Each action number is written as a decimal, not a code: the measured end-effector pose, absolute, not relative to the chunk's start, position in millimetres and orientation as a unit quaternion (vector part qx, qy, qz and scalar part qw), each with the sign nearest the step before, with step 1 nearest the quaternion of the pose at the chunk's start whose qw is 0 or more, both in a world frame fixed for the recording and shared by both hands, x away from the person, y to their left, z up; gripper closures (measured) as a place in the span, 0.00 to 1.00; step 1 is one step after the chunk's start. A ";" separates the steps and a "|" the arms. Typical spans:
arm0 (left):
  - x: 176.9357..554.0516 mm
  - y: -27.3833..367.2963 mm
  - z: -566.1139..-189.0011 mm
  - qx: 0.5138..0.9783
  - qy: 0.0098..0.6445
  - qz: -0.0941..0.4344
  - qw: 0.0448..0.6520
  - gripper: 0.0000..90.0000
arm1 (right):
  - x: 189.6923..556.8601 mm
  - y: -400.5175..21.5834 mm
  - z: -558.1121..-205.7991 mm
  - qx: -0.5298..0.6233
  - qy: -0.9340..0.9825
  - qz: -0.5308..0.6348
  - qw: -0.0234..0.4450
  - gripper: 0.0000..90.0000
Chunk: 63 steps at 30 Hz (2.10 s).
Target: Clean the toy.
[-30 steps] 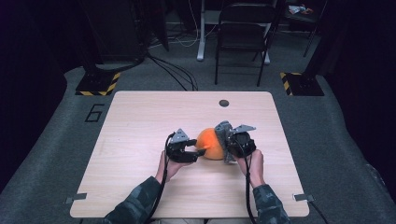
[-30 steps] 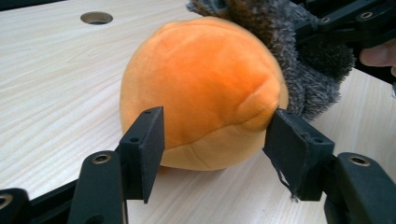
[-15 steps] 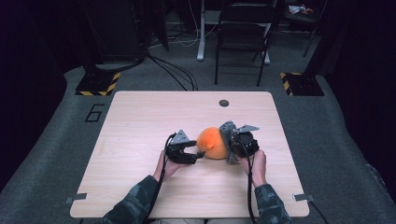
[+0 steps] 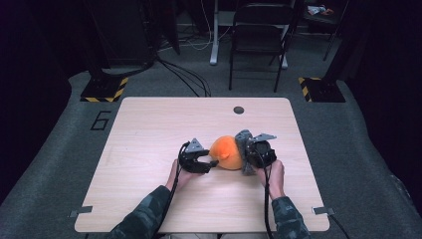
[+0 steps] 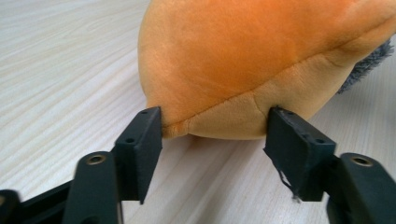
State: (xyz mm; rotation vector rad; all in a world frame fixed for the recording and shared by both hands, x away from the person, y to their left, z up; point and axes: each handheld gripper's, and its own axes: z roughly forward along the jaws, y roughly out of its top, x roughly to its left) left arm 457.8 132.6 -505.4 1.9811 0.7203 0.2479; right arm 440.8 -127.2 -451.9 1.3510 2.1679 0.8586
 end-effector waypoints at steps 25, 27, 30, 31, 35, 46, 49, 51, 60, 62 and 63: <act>439.9 119.3 -480.3 0.808 0.251 0.186 0.499 0.98 | 441.1 -141.9 -440.7 0.504 0.774 0.319 0.215 0.80; 437.7 119.4 -475.2 0.813 0.238 0.198 0.493 0.98 | 440.7 -142.0 -437.5 0.505 0.774 0.314 0.217 0.80; 434.4 117.1 -469.9 0.812 0.232 0.202 0.496 0.98 | 438.2 -143.8 -425.0 0.504 0.772 0.320 0.219 0.80; 433.7 116.5 -467.9 0.814 0.226 0.201 0.495 0.98 | 435.9 -143.4 -418.0 0.506 0.769 0.324 0.218 0.80; 425.5 106.7 -461.5 0.821 0.204 0.212 0.490 0.98 | 420.2 -134.1 -383.8 0.481 0.769 0.350 0.233 0.80; 425.4 97.6 -463.0 0.826 0.200 0.197 0.489 0.96 | 417.6 -102.0 -397.3 0.453 0.799 0.313 0.242 0.80; 426.3 101.8 -459.0 0.817 0.204 0.202 0.501 0.86 | 419.1 -105.8 -399.5 0.456 0.798 0.304 0.250 0.80; 429.0 106.0 -455.4 0.813 0.208 0.204 0.505 0.74 | 419.4 -108.9 -400.6 0.459 0.797 0.306 0.245 0.80; 444.4 106.5 -467.5 0.816 0.231 0.175 0.500 0.60 | 420.5 -109.1 -401.2 0.445 0.806 0.309 0.238 0.80; 444.2 106.2 -468.1 0.812 0.230 0.174 0.507 0.73 | 420.6 -109.5 -400.9 0.445 0.806 0.306 0.241 0.80; 444.3 106.2 -467.8 0.810 0.233 0.176 0.509 0.78 | 420.4 -110.0 -400.7 0.447 0.805 0.306 0.241 0.80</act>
